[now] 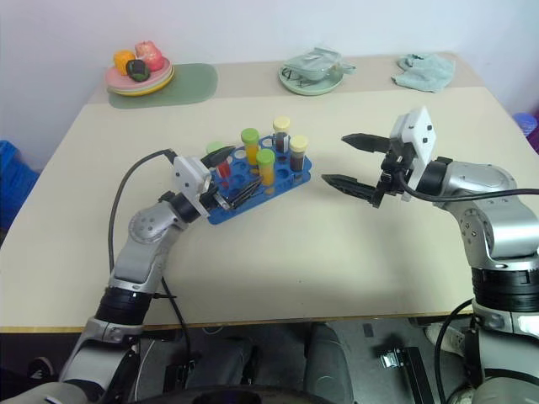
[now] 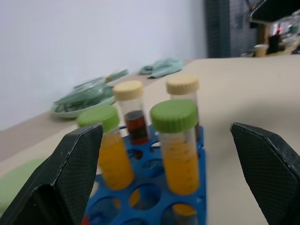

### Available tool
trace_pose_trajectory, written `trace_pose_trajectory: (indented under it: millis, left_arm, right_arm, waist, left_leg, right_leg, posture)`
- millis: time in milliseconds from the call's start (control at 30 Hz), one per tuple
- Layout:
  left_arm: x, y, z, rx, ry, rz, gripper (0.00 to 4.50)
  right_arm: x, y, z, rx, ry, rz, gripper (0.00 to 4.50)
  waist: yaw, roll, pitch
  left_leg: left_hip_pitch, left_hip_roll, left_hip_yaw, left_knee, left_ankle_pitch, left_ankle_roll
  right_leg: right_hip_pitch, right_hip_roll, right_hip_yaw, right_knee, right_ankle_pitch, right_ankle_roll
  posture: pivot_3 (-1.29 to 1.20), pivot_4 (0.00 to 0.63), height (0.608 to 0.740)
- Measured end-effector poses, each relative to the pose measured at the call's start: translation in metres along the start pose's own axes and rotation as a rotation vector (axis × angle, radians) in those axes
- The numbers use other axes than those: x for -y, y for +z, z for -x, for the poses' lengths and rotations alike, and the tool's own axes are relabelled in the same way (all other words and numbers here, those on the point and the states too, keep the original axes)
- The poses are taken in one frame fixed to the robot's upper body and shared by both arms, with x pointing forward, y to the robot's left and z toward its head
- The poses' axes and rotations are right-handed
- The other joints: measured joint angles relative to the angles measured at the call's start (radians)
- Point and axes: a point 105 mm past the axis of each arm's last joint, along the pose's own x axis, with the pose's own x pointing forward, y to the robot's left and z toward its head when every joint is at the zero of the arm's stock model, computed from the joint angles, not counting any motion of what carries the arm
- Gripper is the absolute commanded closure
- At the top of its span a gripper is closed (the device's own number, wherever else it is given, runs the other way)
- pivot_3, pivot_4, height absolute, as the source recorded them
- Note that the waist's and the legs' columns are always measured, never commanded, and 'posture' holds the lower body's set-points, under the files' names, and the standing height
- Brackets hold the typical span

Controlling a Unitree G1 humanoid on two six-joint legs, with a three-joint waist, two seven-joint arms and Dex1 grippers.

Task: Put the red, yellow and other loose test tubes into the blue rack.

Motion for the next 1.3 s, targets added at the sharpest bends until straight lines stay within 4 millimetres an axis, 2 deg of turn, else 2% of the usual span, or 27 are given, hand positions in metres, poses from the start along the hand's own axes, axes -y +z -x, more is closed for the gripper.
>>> trace_pose_trajectory:
  millis: [167,367,600,667,767,1067,1200,1300]
  left_arm:
    - [-0.015,0.009,0.007,0.01,0.056,-0.014,0.06]
    - [-0.045,0.016,0.029,0.017,0.196,0.038,0.06]
    - [-0.061,0.027,0.044,-0.041,0.228,-0.01,0.06]
    - [-0.063,0.022,0.054,-0.115,0.233,0.055,0.06]
    - [-0.07,0.012,0.073,-0.318,0.263,0.184,0.06]
    - [-0.077,0.039,0.089,-0.542,0.264,0.333,0.06]
    - [-0.075,0.053,0.089,-0.627,0.225,0.415,0.06]
    - [-0.083,0.046,0.114,-0.823,0.283,0.373,0.06]
  right_arm:
    - [0.0,-0.003,-0.002,-0.004,0.007,-0.004,0.0]
    - [0.001,-0.003,-0.001,-0.003,0.007,-0.003,0.0]
    - [0.0,-0.004,-0.001,-0.003,0.015,-0.002,0.0]
    - [0.0,-0.004,-0.001,-0.003,0.018,-0.002,0.0]
    - [0.001,-0.006,-0.001,-0.004,0.019,-0.005,0.0]
    - [0.001,-0.008,-0.005,0.004,0.033,0.001,0.0]
    - [0.002,-0.006,-0.006,0.008,0.041,0.011,0.0]
    - [0.001,-0.005,-0.007,0.009,0.049,0.016,0.0]
  waist:
    - [-0.001,0.0,0.0]
    - [-0.002,0.0,0.0]
    - [-0.002,0.0,0.0]
    - [-0.003,0.0,0.0]
    - [-0.008,0.0,0.0]
    - [-0.012,0.0,0.0]
    - [-0.02,-0.001,0.0]
    - [-0.038,-0.001,0.001]
  left_leg:
    - [0.0,0.0,0.0,0.0,0.0,0.0]
    - [0.0,0.001,0.0,0.0,0.0,0.0]
    - [0.0,0.001,0.0,0.0,0.0,0.0]
    - [0.0,0.002,0.0,0.0,0.0,0.0]
    - [0.0,0.002,0.0,-0.001,0.0,0.0]
    - [0.0,0.002,0.0,-0.001,0.0,0.0]
    - [0.0,0.002,0.0,-0.001,0.0,0.0]
    - [0.001,0.003,0.0,-0.003,0.0,-0.001]
  right_leg:
    - [0.0,0.0,0.0,0.0,0.0,0.0]
    - [0.0,0.001,0.0,0.0,0.0,0.0]
    - [0.0,0.001,0.0,0.001,0.0,0.0]
    - [-0.001,0.001,0.0,0.001,0.0,0.0]
    - [-0.001,0.002,0.0,0.002,0.0,0.0]
    - [-0.001,0.002,0.0,0.002,0.0,0.0]
    - [-0.001,0.002,0.0,0.002,0.0,0.0]
    - [-0.004,0.003,0.0,0.003,0.0,-0.001]
  posture:
    - [0.0,0.15,0.74]
    - [0.0,0.15,0.74]
    - [0.0,0.15,0.74]
    - [0.0,0.15,0.74]
    - [0.0,0.15,0.74]
    - [0.0,0.15,0.74]
    - [0.0,0.15,0.74]
    - [0.0,0.15,0.74]
